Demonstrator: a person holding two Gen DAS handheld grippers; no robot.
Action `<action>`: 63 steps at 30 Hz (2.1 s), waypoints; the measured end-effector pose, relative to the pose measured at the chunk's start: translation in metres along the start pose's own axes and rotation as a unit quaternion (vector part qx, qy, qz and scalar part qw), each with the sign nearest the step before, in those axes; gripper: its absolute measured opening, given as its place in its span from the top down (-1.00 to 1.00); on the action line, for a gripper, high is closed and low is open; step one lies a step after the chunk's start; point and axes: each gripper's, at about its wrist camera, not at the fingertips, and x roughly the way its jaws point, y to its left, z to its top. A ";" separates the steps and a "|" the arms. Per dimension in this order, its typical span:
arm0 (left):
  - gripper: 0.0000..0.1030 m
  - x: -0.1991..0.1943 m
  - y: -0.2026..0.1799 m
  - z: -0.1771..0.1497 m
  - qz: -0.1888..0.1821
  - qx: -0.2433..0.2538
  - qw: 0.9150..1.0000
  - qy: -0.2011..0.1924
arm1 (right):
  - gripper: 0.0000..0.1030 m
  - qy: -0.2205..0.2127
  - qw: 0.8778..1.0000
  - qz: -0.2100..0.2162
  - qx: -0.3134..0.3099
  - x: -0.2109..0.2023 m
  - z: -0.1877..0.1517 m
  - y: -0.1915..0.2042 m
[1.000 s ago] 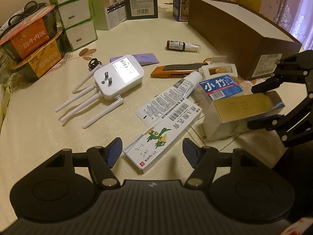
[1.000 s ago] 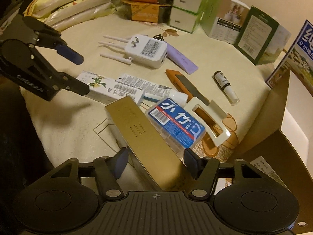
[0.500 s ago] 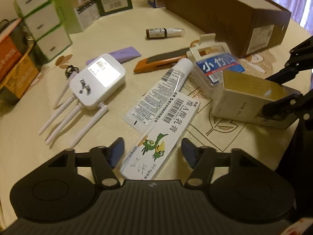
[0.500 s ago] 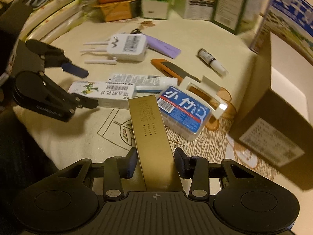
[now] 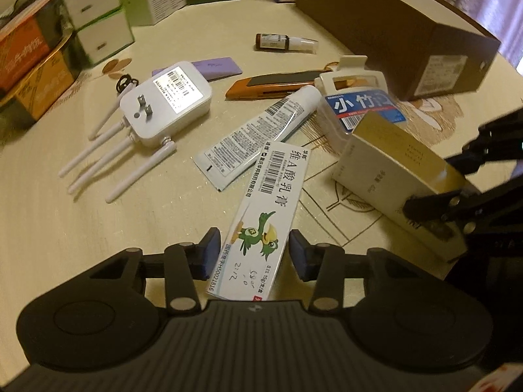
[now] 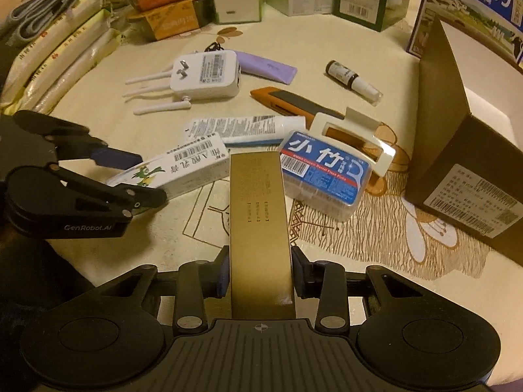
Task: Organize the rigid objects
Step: 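Grasp the white parrot-print ointment box with the left tool while right lifts gold box, then carry both boxes into the brown box and open both tools to release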
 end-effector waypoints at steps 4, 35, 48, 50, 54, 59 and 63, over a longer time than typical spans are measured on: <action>0.22 0.012 -0.005 0.005 -0.004 0.000 1.000 0.017 | 0.34 0.001 1.000 -0.001 0.001 0.002 0.002 0.000; 0.34 -0.082 -0.076 0.155 -0.043 0.002 0.991 -0.124 | 0.36 -0.149 0.984 -0.034 0.086 -0.152 0.052 -0.127; 0.34 -0.030 -0.154 0.246 -0.090 -0.015 0.989 -0.113 | 0.36 -0.156 0.971 -0.101 0.149 -0.163 0.076 -0.239; 0.34 -0.019 -0.162 0.254 -0.092 -0.020 0.990 -0.108 | 0.36 -0.152 0.970 -0.108 0.156 -0.157 0.079 -0.251; 0.34 0.003 -0.178 0.263 -0.091 -0.016 0.991 -0.092 | 0.36 -0.137 0.969 -0.114 0.173 -0.140 0.077 -0.270; 0.34 0.031 -0.189 0.263 -0.087 -0.015 0.994 -0.061 | 0.36 -0.110 0.969 -0.114 0.189 -0.116 0.072 -0.286; 0.34 0.051 -0.193 0.260 -0.084 -0.020 0.996 -0.038 | 0.36 -0.097 0.969 -0.114 0.198 -0.102 0.065 -0.294</action>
